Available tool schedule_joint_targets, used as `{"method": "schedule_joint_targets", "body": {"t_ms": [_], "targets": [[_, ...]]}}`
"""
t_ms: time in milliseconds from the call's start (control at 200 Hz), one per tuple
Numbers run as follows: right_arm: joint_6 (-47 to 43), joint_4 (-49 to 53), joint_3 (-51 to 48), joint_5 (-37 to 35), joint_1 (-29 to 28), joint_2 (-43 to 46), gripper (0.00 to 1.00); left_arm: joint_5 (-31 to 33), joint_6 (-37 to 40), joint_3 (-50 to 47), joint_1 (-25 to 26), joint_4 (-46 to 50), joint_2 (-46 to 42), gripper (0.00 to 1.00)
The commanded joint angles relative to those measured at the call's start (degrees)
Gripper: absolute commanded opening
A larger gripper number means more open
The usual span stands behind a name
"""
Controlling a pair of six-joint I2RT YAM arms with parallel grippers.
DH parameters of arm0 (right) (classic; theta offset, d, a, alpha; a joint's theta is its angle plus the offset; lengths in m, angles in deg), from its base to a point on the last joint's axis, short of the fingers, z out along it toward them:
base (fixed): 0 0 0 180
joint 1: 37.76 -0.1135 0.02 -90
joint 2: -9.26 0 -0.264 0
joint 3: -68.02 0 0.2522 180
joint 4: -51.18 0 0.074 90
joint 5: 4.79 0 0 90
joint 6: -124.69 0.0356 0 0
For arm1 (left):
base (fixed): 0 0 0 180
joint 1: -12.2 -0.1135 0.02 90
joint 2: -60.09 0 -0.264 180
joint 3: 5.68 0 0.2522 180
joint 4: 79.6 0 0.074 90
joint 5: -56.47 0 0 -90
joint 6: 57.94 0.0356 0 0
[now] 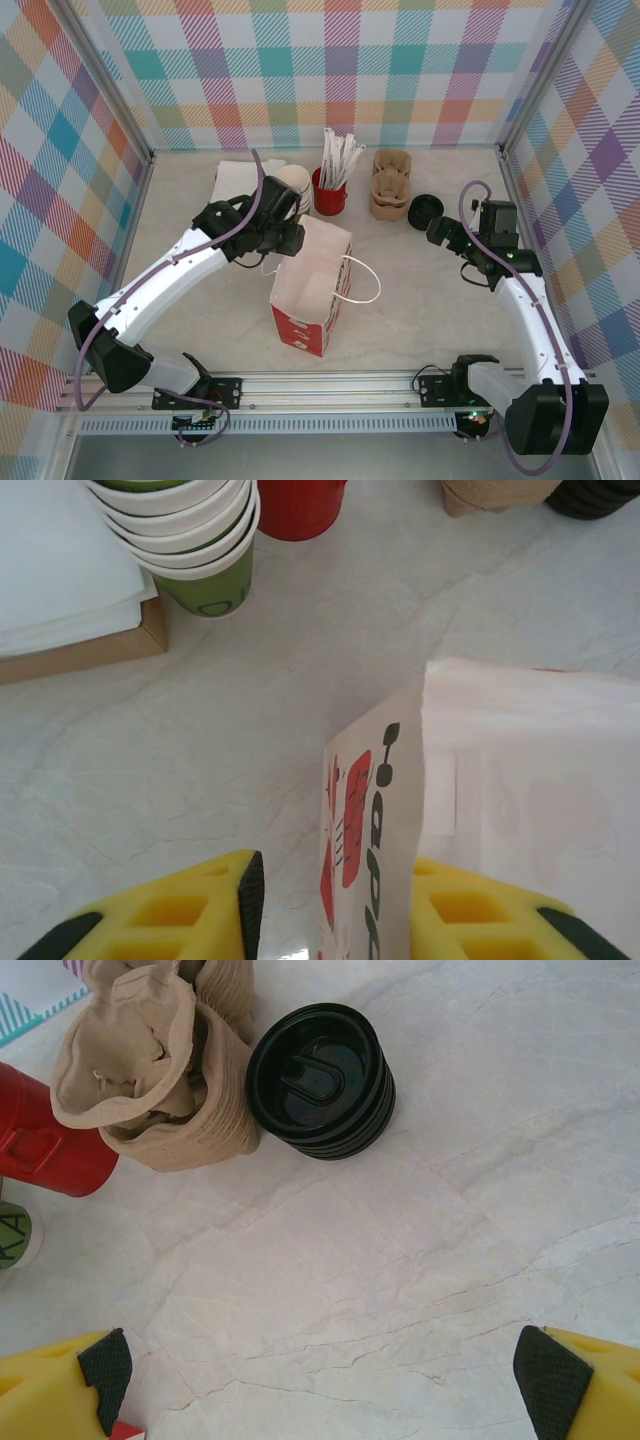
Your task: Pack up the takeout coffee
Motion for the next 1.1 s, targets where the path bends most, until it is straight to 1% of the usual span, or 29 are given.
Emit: {"method": "schedule_joint_targets", "body": {"t_ms": [0,160,335,450,615,740,950,1095], "targets": [[0.49,0.74,1.66,0.82,0.28,-0.14,1.00,0.50,-0.08,-0.36,1.01,-0.99,-0.42,0.28],[0.46,0.70,1.68,0.87,0.29,-0.31,1.00,0.89,-0.09,-0.14,1.01,-0.93,-1.11,0.18],[0.49,0.82,1.68,0.92,0.28,-0.32,1.00,2.00,0.29,0.86,1.01,-0.09,-1.93,0.08],[0.40,0.83,1.76,0.91,0.29,-0.32,1.00,5.09,-0.35,2.57,1.01,1.57,-2.23,0.00],[0.40,0.79,2.03,1.01,0.30,-0.58,1.00,8.10,-0.12,5.20,0.66,2.67,-3.28,0.00],[0.01,1.17,2.47,0.87,0.29,-0.76,1.00,9.42,1.05,8.92,-0.80,4.54,-3.87,0.00],[-0.04,1.24,2.30,0.94,0.34,-0.67,1.00,11.53,6.27,16.63,-6.20,8.21,-4.97,0.00],[-0.03,1.23,2.47,0.92,0.32,-0.76,1.00,14.61,11.00,22.86,-9.80,9.97,-5.08,0.00]]}}
